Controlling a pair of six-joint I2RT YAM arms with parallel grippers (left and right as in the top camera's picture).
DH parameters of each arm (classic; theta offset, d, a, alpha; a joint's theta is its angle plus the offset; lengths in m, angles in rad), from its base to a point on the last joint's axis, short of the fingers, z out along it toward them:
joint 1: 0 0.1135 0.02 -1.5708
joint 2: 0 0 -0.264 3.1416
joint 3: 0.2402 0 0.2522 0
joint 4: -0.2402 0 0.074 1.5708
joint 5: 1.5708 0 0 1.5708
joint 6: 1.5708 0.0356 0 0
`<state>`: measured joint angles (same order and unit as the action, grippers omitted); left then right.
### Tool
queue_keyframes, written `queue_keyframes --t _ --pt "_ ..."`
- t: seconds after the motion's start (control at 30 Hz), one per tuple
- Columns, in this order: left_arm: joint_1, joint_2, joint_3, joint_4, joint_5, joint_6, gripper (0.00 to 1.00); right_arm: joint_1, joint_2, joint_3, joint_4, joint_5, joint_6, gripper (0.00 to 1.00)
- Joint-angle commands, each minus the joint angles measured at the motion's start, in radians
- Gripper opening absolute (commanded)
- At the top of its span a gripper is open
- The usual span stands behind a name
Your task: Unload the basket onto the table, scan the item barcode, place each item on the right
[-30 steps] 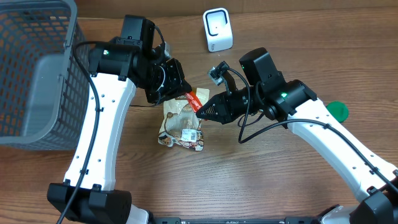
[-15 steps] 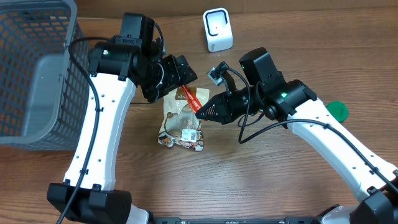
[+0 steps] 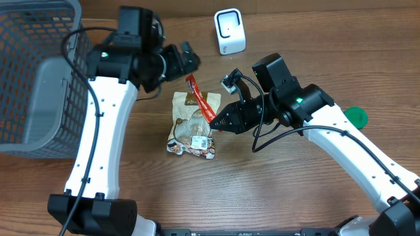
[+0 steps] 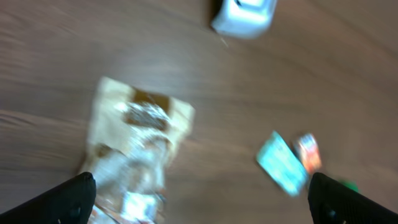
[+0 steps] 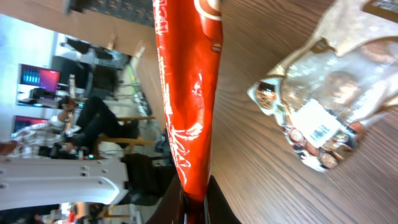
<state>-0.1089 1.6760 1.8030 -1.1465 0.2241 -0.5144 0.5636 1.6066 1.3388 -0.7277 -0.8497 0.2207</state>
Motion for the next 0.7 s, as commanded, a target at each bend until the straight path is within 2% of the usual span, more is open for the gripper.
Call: queue_keyframes --t 0.0,0.17,0.27,0.47,0.6,0.67 --pt "0.046 0.004 0.000 0.022 -0.194 0.021 1.00 0.003 -0.026 0.010 -0.017 0.053 -0.047 0.04" --pt "0.090 0.004 0.000 0.019 -0.463 0.021 1.00 0.002 -0.026 0.010 -0.030 0.072 -0.047 0.04" --pt "0.102 0.004 0.000 0.010 -0.550 0.021 1.00 0.002 -0.026 0.010 -0.031 0.072 -0.047 0.04" --pt "0.104 0.004 0.000 -0.005 -0.564 0.021 1.00 0.002 -0.026 0.010 -0.042 0.071 -0.055 0.04" --pt "0.104 0.004 0.000 -0.005 -0.564 0.021 1.00 0.002 -0.026 0.010 -0.049 0.072 -0.205 0.04" --pt "0.104 0.004 0.000 -0.005 -0.564 0.021 0.99 -0.010 -0.026 0.016 -0.044 0.072 -0.225 0.04"
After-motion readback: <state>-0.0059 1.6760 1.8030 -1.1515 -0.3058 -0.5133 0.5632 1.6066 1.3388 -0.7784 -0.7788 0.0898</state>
